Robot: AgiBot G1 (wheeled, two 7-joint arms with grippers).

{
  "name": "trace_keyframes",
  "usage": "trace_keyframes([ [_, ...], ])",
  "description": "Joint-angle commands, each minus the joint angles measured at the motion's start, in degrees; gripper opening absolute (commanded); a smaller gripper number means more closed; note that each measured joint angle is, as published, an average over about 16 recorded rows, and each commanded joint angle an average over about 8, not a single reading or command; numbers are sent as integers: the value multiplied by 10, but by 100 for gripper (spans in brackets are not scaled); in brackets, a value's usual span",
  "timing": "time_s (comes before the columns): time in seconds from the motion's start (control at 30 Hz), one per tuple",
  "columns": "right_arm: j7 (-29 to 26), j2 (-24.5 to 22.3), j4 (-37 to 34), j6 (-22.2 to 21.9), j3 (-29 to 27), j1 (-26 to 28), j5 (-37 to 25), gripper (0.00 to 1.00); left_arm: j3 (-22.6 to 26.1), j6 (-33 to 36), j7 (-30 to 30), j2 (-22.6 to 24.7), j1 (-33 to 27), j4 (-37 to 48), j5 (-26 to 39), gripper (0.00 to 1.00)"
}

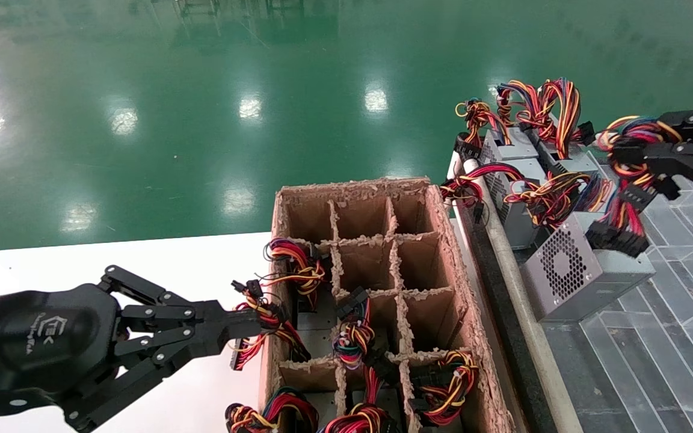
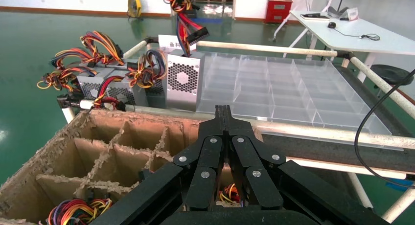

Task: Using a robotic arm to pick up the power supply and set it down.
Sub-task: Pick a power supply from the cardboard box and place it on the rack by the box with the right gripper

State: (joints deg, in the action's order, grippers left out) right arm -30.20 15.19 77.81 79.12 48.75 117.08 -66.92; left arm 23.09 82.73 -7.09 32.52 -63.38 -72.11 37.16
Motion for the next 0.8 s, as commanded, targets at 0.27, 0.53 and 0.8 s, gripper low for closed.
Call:
trace_keyframes([
  [0.27, 0, -19, 0, -32, 7, -15, -30, 0, 0, 0, 0, 0, 0, 0, 0, 0],
  [0.53, -1, -30, 0, -44, 16, -33, -32, 0, 0, 0, 0, 0, 0, 0, 0, 0],
  [0.8, -3, -4, -3, -107, 39, -75, -52, 0, 0, 0, 0, 0, 0, 0, 0, 0],
])
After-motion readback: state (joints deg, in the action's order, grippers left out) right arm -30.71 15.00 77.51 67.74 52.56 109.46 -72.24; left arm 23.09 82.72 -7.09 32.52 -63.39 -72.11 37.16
